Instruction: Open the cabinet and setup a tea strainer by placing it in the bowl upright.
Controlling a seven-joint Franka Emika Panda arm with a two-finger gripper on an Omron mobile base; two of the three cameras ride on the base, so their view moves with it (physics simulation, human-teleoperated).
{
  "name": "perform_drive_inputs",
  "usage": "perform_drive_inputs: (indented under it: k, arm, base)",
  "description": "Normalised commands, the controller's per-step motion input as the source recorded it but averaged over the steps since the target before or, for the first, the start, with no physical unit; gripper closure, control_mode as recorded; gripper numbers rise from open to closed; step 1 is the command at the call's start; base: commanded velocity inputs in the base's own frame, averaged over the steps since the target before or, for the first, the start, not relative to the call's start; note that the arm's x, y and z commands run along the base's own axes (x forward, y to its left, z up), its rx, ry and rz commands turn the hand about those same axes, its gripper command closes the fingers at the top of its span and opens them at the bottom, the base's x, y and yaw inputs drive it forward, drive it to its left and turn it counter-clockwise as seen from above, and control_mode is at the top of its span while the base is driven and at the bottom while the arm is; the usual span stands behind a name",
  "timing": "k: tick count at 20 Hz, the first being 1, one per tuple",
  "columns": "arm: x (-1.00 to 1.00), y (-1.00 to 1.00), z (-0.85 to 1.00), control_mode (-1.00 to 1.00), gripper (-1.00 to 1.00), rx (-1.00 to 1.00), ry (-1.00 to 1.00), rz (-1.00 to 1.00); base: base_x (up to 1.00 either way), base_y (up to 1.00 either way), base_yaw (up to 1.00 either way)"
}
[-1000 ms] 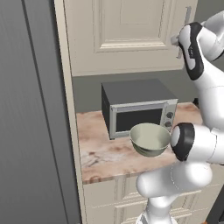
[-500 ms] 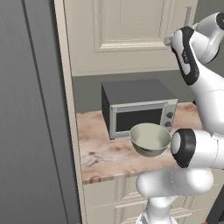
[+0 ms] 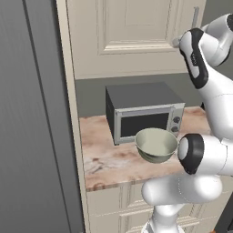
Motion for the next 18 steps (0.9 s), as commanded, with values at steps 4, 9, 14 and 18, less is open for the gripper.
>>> perform_drive_inputs:
  k: [4,9,14,18]
  arm:
    - [-0.09,0.06,0.13,-1.0,1.0,-0.03,0.0,0.0]
    - [-0.21,0.2,0.25,-1.0,1.0,-0.07,0.0,-0.01]
    - [-0.48,0.03,0.04,-1.0,1.0,-0.01,0.0,-0.07]
    - [-0.5,0.0,0.1,-1.0,1.0,0.0,0.03,-0.08]
  base:
    - [0.0,0.0,0.0]
    - [0.0,0.0,0.0]
    - [0.0,0.0,0.0]
    - [0.0,0.0,0.0]
